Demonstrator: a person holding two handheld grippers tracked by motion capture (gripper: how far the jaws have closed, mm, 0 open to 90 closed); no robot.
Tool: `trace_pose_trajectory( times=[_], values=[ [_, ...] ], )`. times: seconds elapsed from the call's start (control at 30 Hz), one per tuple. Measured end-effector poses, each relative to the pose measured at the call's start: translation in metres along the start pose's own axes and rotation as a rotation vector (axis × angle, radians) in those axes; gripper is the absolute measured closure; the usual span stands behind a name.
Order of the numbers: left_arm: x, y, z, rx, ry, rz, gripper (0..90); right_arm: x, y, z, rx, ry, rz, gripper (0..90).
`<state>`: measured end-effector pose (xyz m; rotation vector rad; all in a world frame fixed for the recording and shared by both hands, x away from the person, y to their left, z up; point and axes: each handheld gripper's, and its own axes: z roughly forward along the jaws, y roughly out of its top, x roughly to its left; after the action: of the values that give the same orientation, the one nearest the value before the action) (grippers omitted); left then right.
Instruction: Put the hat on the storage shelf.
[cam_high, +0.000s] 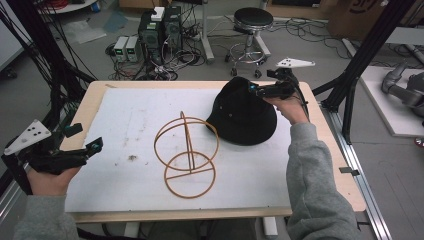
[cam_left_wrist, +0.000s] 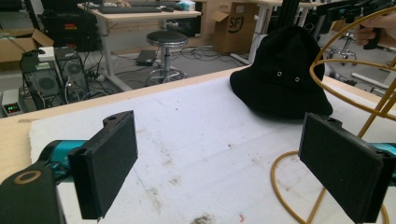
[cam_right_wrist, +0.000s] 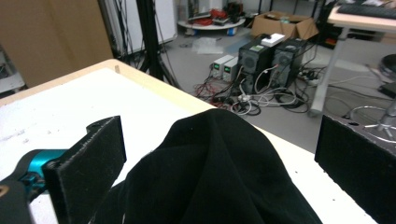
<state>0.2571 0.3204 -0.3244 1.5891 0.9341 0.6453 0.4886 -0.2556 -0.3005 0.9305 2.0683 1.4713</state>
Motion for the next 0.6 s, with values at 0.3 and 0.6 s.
trace_pose_trajectory(
  times=[0.3, 0.6],
  values=[
    [0.002, -0.006, 0.0, 0.028, 0.014, 0.0, 12.1, -0.009, -0.01, 0.032, -0.006, 0.031, 0.003, 4.7],
    [0.004, -0.011, 0.0, 0.054, 0.021, -0.015, 12.2, -0.008, -0.014, 0.043, 0.011, 0.057, -0.04, 34.9]
  ],
)
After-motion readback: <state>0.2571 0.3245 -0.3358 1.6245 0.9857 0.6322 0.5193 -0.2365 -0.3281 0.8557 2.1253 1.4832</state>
